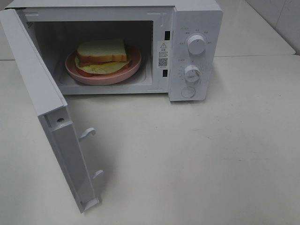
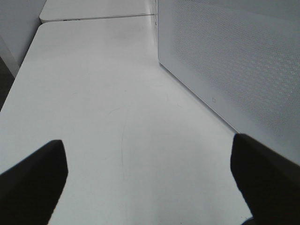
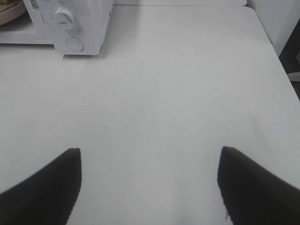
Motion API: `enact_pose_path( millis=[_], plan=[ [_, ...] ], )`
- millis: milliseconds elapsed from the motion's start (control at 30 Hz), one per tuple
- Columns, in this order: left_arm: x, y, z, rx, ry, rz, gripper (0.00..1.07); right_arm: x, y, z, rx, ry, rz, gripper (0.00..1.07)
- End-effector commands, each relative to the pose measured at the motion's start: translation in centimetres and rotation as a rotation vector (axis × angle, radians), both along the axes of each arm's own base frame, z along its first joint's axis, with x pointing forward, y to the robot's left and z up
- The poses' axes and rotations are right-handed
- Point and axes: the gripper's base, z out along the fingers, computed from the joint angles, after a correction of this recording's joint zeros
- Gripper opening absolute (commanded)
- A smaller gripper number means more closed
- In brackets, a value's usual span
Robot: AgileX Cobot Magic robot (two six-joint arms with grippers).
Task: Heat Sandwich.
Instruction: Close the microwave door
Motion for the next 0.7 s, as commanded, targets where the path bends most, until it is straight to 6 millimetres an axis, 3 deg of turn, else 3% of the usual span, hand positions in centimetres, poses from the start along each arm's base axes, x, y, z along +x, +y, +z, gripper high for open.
enact_pose_path(
  millis=[33,700],
  plan=[
    [-0.28,-0.03,-0.05,-0.006,-0.028,-0.002,0.89,-0.32,0.02,-0.01,0.001,-0.034,-0.003,0.76],
    [-0.28,-0.03,-0.05,-0.006,-0.028,-0.002,0.89,-0.32,0.02,-0.01,0.001,-0.034,-0.003,0.76]
  ],
)
